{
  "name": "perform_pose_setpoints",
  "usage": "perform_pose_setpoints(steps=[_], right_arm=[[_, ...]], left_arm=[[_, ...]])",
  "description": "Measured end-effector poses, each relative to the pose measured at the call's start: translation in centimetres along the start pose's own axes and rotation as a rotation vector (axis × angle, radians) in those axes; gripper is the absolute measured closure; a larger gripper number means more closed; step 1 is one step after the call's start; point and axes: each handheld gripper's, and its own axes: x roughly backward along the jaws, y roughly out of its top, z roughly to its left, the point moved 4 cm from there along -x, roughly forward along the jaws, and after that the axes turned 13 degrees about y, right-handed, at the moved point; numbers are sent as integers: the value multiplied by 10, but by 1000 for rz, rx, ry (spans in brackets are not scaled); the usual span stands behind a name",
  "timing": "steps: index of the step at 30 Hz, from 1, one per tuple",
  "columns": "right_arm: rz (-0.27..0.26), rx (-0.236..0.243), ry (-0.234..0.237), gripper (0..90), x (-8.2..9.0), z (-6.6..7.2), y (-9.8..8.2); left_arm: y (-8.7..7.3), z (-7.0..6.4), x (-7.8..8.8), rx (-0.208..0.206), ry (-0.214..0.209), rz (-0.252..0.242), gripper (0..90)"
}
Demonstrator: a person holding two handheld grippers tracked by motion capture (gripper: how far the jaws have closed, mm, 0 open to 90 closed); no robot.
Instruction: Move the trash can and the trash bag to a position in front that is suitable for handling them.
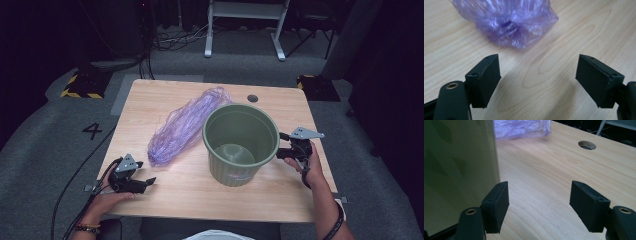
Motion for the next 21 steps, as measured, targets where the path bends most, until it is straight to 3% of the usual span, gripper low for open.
perform_pose_setpoints(steps=[2,5,9,13,15,21], right_arm=[[10,0,15,313,-2,2,-3],[44,20,29,302,-3,6,-9],[72,39,55,297,-3,13,-17],[97,41,69,296,2,18,-25],[114,40,76,293,4,22,-30],[134,35,103,284,13,36,-46]], left_arm=[[7,1,4,1,13,-37,197],[18,0,6,-35,57,-58,198],[33,-6,2,-91,37,-73,200],[47,-8,-15,-117,21,-58,266],[51,-8,-25,-128,17,-39,349],[55,-5,-47,-158,29,20,479]])
